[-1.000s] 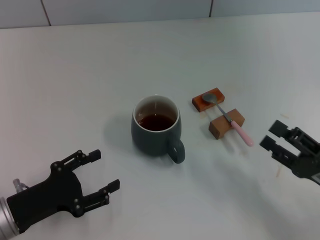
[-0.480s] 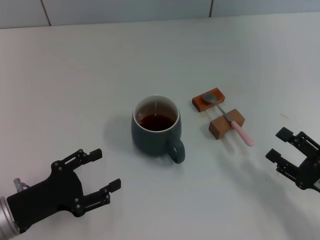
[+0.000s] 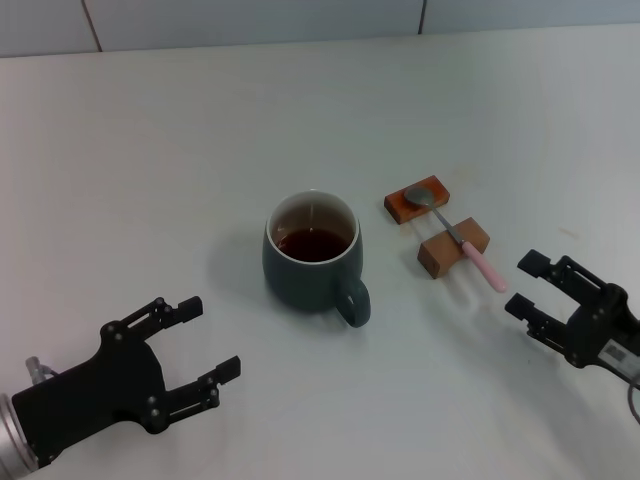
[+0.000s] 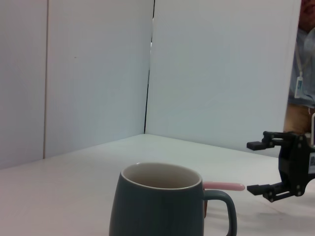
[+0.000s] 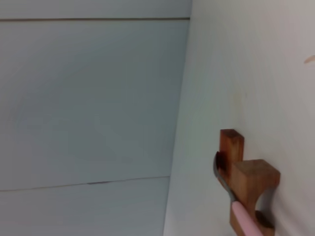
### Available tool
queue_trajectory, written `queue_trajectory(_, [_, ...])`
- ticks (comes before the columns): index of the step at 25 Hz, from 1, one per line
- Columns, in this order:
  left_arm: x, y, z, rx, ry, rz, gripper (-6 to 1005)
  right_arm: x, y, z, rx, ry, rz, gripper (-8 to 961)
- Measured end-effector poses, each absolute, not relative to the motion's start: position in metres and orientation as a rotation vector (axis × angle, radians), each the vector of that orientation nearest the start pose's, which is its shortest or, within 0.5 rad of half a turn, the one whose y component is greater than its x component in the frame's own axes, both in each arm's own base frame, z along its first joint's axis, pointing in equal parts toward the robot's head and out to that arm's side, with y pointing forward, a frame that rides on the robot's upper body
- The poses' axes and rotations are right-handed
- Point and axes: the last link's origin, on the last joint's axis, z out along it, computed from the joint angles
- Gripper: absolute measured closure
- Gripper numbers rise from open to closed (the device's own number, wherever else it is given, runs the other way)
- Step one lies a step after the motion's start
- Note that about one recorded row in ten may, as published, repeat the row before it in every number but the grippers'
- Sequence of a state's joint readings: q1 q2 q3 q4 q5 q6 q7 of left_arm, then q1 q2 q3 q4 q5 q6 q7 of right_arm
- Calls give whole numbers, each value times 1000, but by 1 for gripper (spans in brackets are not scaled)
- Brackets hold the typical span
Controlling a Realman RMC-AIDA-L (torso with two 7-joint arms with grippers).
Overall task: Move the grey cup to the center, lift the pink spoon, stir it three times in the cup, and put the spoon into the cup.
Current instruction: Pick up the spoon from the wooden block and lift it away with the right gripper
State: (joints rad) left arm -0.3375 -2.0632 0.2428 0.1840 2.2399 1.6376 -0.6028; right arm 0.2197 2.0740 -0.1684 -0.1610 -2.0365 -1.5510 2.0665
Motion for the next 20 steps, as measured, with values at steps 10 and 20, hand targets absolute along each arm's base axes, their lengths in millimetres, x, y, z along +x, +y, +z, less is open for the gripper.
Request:
queue_trajectory(10, [-325,215,-48,-2550,-395,-876,190,354,219,-43,-1442,2278,1387,176])
queue_trajectory(20, [-324,216,-45,-2542,-383,-882,190,349,231,-52,-1438,2292,1354,177])
